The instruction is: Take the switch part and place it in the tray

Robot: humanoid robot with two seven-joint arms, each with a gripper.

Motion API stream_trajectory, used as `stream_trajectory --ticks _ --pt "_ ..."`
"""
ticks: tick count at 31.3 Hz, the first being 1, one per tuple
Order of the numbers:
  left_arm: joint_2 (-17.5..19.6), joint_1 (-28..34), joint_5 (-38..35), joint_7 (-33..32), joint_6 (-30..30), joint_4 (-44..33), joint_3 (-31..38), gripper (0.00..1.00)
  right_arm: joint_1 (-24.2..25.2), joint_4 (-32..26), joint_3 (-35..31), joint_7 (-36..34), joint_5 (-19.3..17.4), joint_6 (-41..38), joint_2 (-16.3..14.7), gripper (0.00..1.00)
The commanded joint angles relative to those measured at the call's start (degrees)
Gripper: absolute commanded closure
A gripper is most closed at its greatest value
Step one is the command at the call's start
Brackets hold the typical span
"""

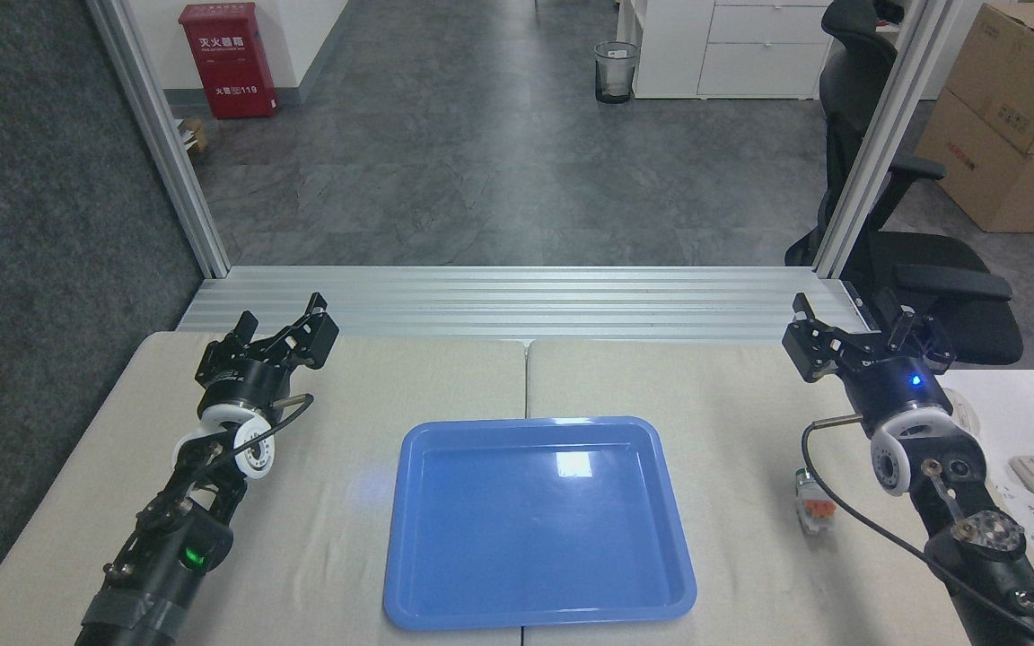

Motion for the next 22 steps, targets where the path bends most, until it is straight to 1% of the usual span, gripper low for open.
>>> stream_trajectory --ticks 1,11,15,18,22 --pt "0.0 0.0 0.0 0.0 0.0 0.0 0.0 0.00 0.0 0.0 -0.8 0.3 0.1 -0.1 -0.3 0.01" --pt "-0.1 0.0 0.0 0.0 0.0 0.0 0.0 0.00 0.6 0.0 -0.8 0.5 0.1 -0.3 -0.3 0.01" --pt "0.0 0.0 0.0 0.0 0.0 0.0 0.0 0.00 0.6 0.0 -1.0 3.4 0.1 -0.3 -0.4 0.02" --pt "0.0 0.0 0.0 0.0 0.0 0.0 0.0 0.00 0.4 0.0 -0.9 3.7 0.0 -0.5 -0.5 0.02" --pt "0.0 0.0 0.0 0.0 0.0 0.0 0.0 0.00 0.1 0.0 -0.6 3.6 0.0 -0.7 -1.4 0.02"
